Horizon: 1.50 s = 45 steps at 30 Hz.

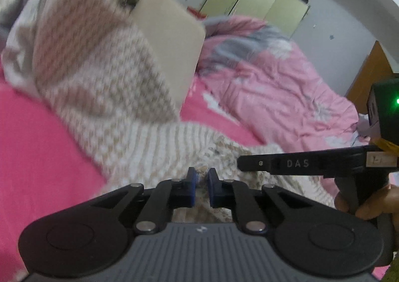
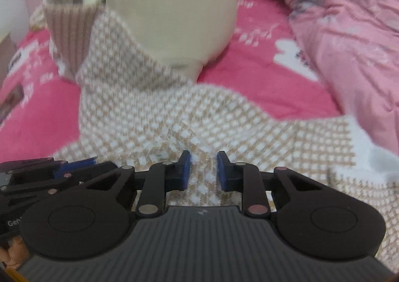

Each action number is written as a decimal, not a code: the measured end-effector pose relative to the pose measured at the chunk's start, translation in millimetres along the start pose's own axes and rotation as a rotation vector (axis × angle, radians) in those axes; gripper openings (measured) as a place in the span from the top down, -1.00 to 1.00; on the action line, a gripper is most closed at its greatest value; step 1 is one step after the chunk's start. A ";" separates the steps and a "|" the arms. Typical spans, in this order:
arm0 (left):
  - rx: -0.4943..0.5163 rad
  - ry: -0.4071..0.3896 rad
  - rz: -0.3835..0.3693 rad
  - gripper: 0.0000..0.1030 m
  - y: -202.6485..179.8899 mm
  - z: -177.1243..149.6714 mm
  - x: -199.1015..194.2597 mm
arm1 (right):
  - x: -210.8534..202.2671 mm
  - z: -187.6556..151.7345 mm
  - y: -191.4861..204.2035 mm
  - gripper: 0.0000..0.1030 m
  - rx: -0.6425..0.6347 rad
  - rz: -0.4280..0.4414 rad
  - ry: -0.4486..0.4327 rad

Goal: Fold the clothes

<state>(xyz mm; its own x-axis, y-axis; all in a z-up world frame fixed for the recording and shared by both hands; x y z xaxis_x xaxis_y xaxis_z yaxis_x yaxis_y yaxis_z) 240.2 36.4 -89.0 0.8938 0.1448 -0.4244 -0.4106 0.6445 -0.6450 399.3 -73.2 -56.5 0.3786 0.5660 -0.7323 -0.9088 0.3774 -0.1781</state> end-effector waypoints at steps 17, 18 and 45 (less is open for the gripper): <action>-0.063 0.080 0.110 0.63 20.7 1.0 16.1 | 30.0 -2.6 0.8 0.14 0.065 -0.108 0.008; -0.068 0.065 0.115 0.62 21.0 2.3 12.2 | 28.1 -2.3 1.6 0.02 0.065 -0.126 0.007; 0.023 0.071 0.106 0.30 16.4 -4.3 16.7 | -134.0 -194.3 -17.1 0.42 0.572 -0.633 -0.129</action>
Point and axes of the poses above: each gripper's, at about its wrist camera, not at the fingertips, and x roughly the way its jaws point, y to its left, z to its top, the point moved 3 cm from there along x, roughly the way its jaws point, and after that the axes turned 15 degrees about -x, right-handed, at the moved point
